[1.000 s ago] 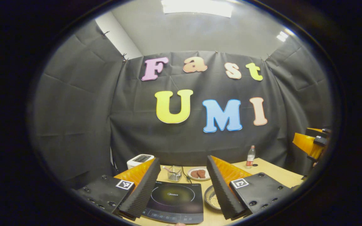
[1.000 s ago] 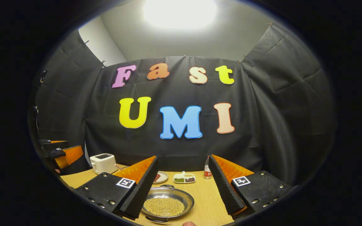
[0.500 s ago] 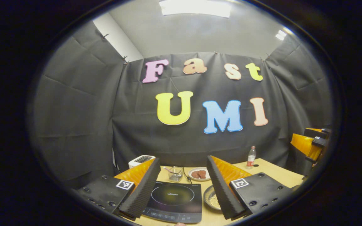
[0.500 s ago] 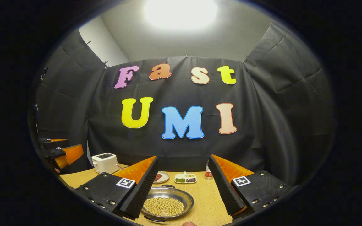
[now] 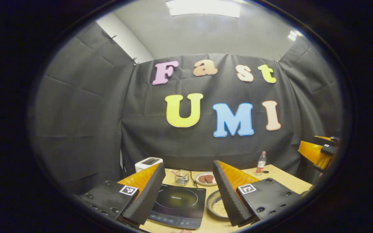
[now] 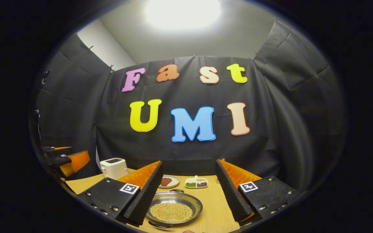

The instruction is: First push the handle of the pot to place it horizontally, then grasp the pot with both hands and set it on the induction cooktop.

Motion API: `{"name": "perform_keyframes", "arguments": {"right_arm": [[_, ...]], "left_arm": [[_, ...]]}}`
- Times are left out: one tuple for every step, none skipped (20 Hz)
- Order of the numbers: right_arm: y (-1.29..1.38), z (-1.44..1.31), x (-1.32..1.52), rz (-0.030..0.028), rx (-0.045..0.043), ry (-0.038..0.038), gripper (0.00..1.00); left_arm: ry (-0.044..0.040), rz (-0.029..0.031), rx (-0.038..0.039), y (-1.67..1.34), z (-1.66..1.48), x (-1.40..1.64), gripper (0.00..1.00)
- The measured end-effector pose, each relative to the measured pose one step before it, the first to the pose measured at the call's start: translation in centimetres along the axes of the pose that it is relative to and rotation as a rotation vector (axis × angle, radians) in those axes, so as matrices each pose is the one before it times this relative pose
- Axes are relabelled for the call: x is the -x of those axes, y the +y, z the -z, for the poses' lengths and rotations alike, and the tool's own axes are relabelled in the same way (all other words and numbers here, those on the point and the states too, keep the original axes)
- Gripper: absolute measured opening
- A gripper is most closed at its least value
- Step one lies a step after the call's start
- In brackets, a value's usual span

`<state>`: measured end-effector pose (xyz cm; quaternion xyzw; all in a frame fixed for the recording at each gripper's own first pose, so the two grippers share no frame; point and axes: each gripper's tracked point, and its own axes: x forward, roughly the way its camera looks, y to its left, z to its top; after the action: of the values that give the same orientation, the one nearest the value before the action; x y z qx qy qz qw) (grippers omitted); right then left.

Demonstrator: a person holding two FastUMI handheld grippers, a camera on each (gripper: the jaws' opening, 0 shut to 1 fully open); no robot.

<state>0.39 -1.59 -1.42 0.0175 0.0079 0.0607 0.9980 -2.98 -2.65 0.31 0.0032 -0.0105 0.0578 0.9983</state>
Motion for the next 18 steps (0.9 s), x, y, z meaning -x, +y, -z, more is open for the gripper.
{"name": "perform_keyframes", "arguments": {"right_arm": [[-0.176,0.198,-0.146,-0.00183,-0.00075,0.00292,0.97],[-0.003,0.397,-0.112,-0.0024,-0.00067,0.00997,0.97],[0.059,0.286,-0.08,-0.00633,-0.00404,0.01056,0.97],[0.373,0.168,-0.075,-0.01011,-0.00373,0.00422,0.97],[0.149,0.122,-0.17,-0.00758,0.00021,0.00066,0.97],[0.01,0.294,-0.277,-0.00243,0.00281,0.00434,0.97],[0.116,0.356,-0.31,-0.00164,0.00019,0.01177,0.97],[0.349,0.442,-0.202,-0.00133,-0.00374,0.01069,0.97],[0.184,0.282,-0.283,0.00305,-0.00585,0.00621,0.89],[0.21,0.159,-0.374,-0.0008,-0.00322,0.00517,0.84],[0.336,0.229,-0.314,-0.00312,-0.00249,0.00829,0.79],[0.347,0.161,-0.165,-0.00553,-0.00117,0.00132,0.78],[0.299,-0.16,-0.333,-0.00334,0.00322,-0.00382,0.7],[0.315,0.212,-0.366,-0.00395,0.00795,0.00596,0.65],[0.465,0.234,-0.244,-0.00754,0.00926,0.01153,0.65],[-0.044,0.25,-0.396,0.00937,0.00465,0.00322,0.65],[0.354,0.0,-0.263,-0.00341,-0.00409,0.00279,0.44],[0.834,0.383,-0.25,-0.01566,0.00043,0.01475,0.24]], "left_arm": [[0.00336,-0.00564,-0.00165,-0.037,0.012,0.049,0.96],[0.0016,-0.00219,-0.00206,-0.108,0.099,0.283,0.99],[-0.00023,-0.00304,-0.00535,-0.132,-0.033,0.228,0.99],[-0.00079,-0.00745,-0.00948,-0.121,0.047,0.745,0.99],[-0.00185,-0.00825,-0.00609,0.204,-0.179,0.296,0.98],[-0.00413,-0.00349,-0.00048,0.185,-0.258,-0.379,0.97],[-0.00394,-0.00218,0.00044,0.124,-0.129,-0.217,0.96],[-0.0017,0.0,-0.00097,0.158,0.037,-0.415,0.94],[-0.00415,0.00149,-0.00261,0.101,-0.115,-0.436,0.94],[-0.00078,-0.00072,-0.0042,0.15,-0.068,-0.392,0.94],[0.00188,-0.00098,-0.00131,0.189,0.044,-0.33,0.94],[-0.00318,-0.00236,0.0023,0.243,0.084,-0.334,0.94],[-0.00578,-0.00463,0.00347,0.298,-0.257,-0.28,0.94],[-0.00168,-0.00357,0.00376,0.274,-0.036,-0.338,0.99],[0.00001,0.00171,0.0038,0.077,-0.056,-0.3,0.94],[-0.00109,0.0013,0.00171,0.095,0.102,-0.3,0.94],[-0.00309,-0.00033,-0.00106,0.207,-0.096,-0.313,0.96],[-0.00177,-0.00129,-0.00189,0.241,-0.054,-0.259,0.96]]}}
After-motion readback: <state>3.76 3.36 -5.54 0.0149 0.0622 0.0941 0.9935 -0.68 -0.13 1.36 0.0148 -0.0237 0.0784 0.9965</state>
